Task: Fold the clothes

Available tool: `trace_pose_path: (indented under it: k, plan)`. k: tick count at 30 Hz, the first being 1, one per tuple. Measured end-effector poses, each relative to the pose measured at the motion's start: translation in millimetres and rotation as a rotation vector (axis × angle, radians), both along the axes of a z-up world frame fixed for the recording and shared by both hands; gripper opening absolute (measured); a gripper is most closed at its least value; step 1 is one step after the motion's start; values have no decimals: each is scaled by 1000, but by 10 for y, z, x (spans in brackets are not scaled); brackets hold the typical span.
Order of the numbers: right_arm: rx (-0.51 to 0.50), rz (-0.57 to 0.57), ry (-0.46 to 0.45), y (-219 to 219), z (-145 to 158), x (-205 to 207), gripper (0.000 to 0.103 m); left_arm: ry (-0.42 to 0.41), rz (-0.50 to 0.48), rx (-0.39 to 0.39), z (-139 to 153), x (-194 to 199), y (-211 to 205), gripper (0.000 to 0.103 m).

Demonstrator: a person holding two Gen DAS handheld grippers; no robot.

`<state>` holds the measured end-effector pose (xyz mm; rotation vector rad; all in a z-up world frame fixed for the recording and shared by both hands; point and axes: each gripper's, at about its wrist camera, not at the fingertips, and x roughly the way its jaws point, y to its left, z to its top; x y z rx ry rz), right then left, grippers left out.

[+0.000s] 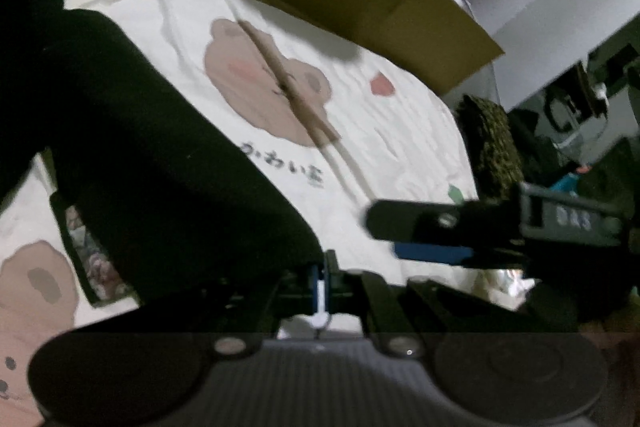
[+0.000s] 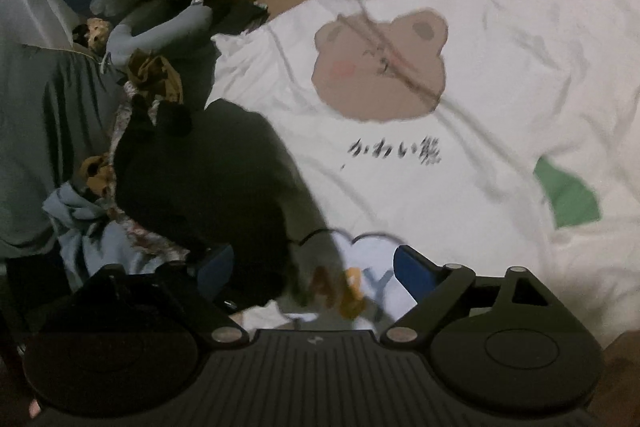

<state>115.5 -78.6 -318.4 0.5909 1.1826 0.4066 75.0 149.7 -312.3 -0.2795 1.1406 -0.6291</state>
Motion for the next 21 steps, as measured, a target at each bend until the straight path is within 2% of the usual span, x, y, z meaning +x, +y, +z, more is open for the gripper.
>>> trace_pose_path:
  k: [7, 10, 12, 13, 14, 19, 21]
  plan:
    - [123, -1, 86, 75, -111, -51, 75, -19, -50, 6, 124, -105, -72, 2]
    - [143, 9, 87, 118, -103, -69, 64, -15, -63, 3, 147, -140, -97, 2]
    - [139, 29, 98, 158, -119, -79, 49, -11, -72, -3, 151, -165, -122, 2]
    - [135, 39, 104, 179, -129, -84, 48, -9, -75, -2, 151, -174, -135, 2]
    - [131, 42, 112, 181, -143, -85, 42, -7, -79, -1, 150, -183, -148, 2]
    - [125, 40, 113, 124, -167, -72, 32, 12, -83, -23, 126, -133, -143, 3]
    - [110, 45, 109, 131, -173, -71, 23, 36, -92, -20, 115, -110, -139, 3]
